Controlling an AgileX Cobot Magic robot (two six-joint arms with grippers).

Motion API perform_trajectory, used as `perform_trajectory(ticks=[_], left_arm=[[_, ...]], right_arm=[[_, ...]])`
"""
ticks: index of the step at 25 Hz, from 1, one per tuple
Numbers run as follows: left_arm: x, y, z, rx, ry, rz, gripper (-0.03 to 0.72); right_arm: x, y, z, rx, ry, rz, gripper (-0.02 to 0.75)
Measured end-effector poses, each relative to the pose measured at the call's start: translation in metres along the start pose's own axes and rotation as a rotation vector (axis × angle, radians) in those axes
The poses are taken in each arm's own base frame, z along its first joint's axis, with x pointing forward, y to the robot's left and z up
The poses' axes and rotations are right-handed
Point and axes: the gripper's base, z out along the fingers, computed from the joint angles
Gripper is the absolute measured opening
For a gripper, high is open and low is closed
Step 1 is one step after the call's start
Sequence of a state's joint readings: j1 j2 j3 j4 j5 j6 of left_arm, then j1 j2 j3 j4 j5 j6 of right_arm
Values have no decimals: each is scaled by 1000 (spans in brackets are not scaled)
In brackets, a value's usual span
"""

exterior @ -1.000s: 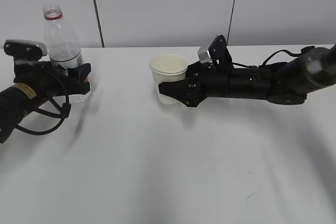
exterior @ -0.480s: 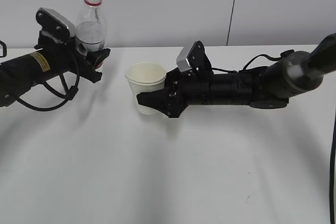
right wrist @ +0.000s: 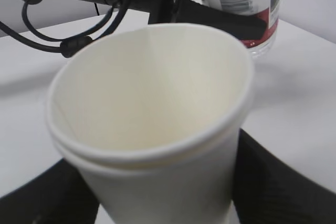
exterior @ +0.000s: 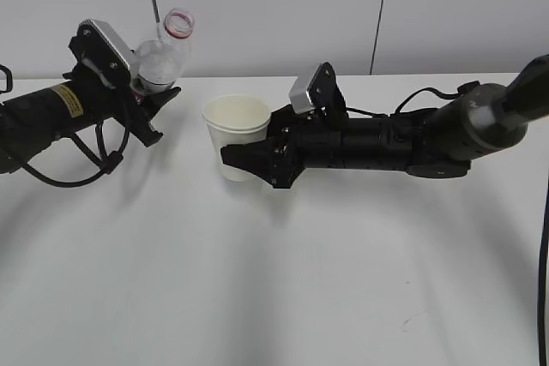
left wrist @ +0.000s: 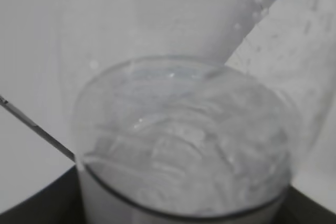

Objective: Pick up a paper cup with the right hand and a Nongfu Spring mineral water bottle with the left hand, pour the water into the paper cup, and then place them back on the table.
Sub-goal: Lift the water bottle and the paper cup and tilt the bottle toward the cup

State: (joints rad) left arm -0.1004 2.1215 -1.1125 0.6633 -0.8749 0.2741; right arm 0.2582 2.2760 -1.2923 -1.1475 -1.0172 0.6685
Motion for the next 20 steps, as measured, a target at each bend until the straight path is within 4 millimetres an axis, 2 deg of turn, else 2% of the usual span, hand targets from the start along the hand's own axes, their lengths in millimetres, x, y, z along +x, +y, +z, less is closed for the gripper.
perform_trajectory(ticks=[10,20], left_arm=[[0,-2,1,4,-20,172,427],[-3,-4,2,36,-58,262,427]], right_arm=[[-2,8,6,-27,-6,-33,500],[-4,13,12,-24,-25,-38,500]])
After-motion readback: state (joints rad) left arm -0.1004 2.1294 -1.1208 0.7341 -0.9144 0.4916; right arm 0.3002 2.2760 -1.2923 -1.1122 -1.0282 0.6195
